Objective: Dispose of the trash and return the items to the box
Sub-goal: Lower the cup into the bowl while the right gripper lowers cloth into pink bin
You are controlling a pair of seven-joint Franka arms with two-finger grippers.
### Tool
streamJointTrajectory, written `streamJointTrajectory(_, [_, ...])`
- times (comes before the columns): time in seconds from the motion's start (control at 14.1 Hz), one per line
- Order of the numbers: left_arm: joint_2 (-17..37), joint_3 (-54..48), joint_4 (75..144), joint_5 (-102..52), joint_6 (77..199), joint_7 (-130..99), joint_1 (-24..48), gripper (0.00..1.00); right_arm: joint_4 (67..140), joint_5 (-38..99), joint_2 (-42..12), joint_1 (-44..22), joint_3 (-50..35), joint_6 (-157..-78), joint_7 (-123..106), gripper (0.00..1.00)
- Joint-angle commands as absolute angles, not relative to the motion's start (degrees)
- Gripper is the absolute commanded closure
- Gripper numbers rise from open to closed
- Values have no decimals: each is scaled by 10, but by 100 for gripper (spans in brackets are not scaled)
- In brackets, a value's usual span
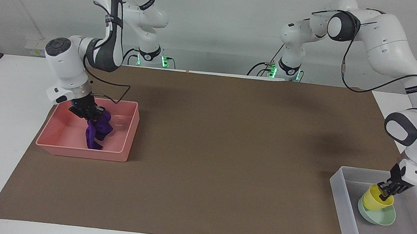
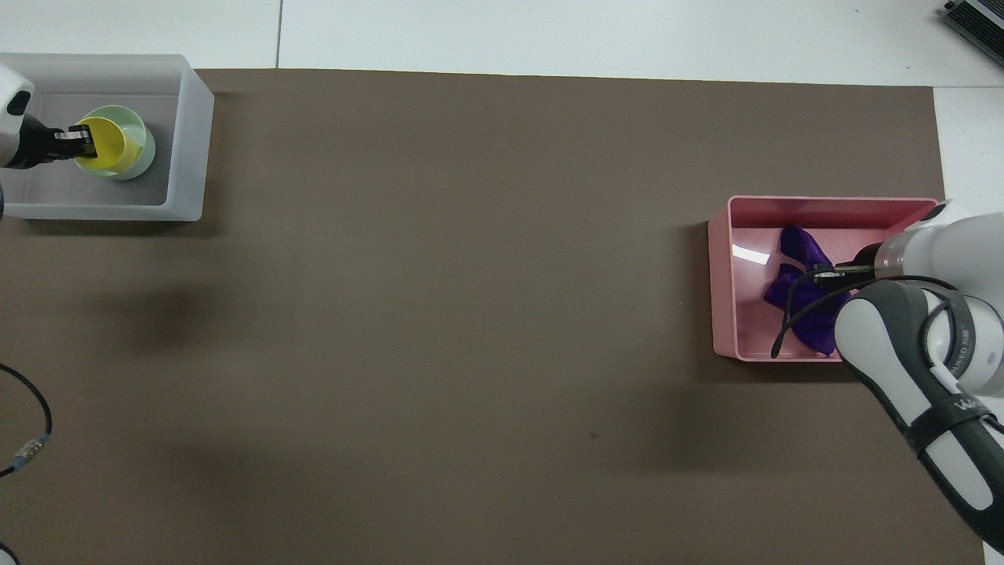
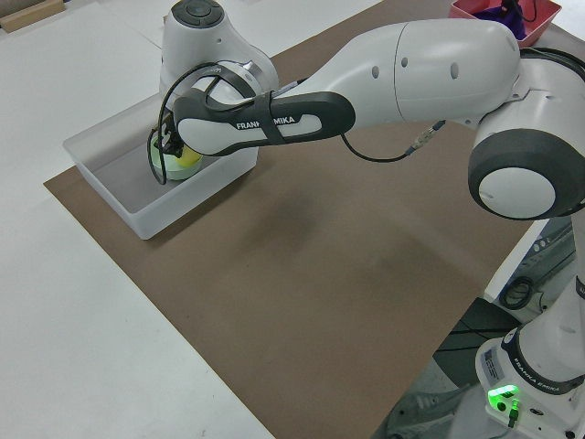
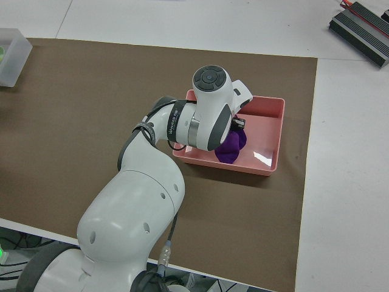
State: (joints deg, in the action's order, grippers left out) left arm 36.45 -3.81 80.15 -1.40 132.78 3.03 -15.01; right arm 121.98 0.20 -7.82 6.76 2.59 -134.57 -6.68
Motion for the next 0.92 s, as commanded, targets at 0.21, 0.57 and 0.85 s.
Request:
streamJointTrajectory(0.21, [370, -43, 780, -19, 1312, 44, -150, 31, 1214, 1, -74, 69, 18, -1350, -47, 0])
streamJointTrajectory(0.57, [292, -43, 822, -17, 1304, 89, -122, 0, 1162, -2, -41, 46, 18, -1269, -1, 0])
streamJointTrajectory(0.85, [166, -43, 939, -18, 1298, 98, -83, 0, 1142, -14, -4, 24, 16, -1204, 51, 0])
